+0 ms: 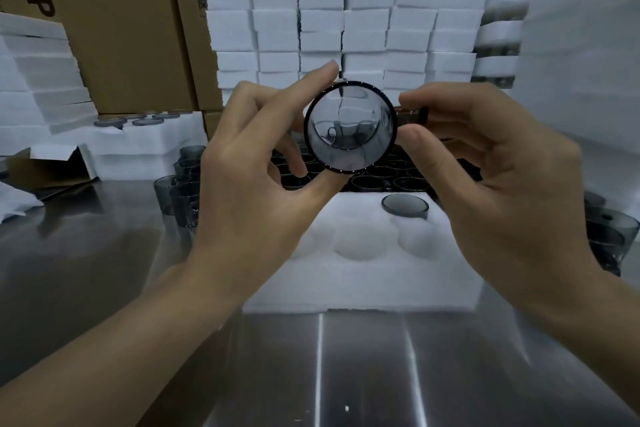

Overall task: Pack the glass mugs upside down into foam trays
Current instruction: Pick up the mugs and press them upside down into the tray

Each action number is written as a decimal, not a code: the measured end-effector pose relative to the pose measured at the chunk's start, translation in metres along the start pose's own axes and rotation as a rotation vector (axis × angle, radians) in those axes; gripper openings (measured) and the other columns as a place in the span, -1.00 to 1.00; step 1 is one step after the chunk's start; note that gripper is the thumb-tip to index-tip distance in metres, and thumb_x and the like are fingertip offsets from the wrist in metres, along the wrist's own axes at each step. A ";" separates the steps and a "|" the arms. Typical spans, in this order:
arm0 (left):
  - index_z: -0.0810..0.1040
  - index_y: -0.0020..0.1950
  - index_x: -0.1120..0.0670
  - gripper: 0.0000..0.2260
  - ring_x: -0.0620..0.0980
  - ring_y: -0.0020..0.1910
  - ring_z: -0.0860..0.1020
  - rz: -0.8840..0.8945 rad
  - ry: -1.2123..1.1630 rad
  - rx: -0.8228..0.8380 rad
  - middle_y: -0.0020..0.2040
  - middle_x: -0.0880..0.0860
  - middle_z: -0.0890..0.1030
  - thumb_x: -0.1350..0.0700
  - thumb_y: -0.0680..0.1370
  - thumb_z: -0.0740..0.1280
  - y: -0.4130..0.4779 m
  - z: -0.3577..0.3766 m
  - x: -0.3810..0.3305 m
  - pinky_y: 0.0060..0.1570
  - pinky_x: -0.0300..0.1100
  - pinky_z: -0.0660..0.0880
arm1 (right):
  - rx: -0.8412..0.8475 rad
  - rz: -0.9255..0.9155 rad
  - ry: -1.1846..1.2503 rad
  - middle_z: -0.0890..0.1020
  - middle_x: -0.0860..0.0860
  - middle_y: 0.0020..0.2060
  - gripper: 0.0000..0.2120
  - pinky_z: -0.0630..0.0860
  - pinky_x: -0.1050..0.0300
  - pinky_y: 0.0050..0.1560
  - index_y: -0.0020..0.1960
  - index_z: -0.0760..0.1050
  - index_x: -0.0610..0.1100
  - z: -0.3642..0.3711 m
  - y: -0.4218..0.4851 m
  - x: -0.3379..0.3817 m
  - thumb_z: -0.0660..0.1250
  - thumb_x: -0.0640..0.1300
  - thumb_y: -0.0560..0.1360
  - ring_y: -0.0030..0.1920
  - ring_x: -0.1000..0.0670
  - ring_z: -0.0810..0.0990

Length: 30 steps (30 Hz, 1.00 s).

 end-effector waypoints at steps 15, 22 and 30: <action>0.56 0.52 0.10 -0.45 0.02 -0.21 0.58 -0.059 -0.034 -0.039 0.14 -0.12 0.47 0.14 0.55 0.61 0.000 0.000 0.007 -0.31 -0.28 0.46 | 0.007 0.017 -0.047 0.73 0.17 0.02 -0.84 0.64 0.25 0.07 0.25 0.63 -0.02 0.000 0.000 -0.001 0.38 -0.09 0.69 0.07 0.08 0.75; 0.46 0.56 -0.13 -0.46 0.05 -0.12 0.70 -0.134 -0.149 -0.014 0.21 -0.14 0.63 -0.05 0.58 0.48 -0.004 0.003 0.004 -0.35 -0.07 0.55 | 0.039 0.284 0.220 0.78 0.06 -0.06 -0.90 0.70 0.12 -0.24 0.17 0.64 -0.03 0.004 -0.001 -0.015 0.36 -0.12 0.71 -0.07 0.01 0.79; 0.47 0.56 -0.15 -0.40 0.05 -0.11 0.63 -0.144 -0.137 0.072 -0.02 -0.09 0.60 -0.14 0.53 0.53 -0.005 0.009 0.005 -0.31 -0.25 0.49 | -0.002 0.546 0.380 0.77 -0.08 -0.20 -0.82 0.67 0.16 -0.21 0.05 0.71 -0.08 0.009 -0.007 -0.034 0.35 -0.08 0.70 -0.21 -0.02 0.76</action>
Point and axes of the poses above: each hand's wrist, its own y-axis towards the middle knuckle, its own z-axis out of the palm, x = y × z, the point moved 6 cm from there along y, towards the middle knuckle
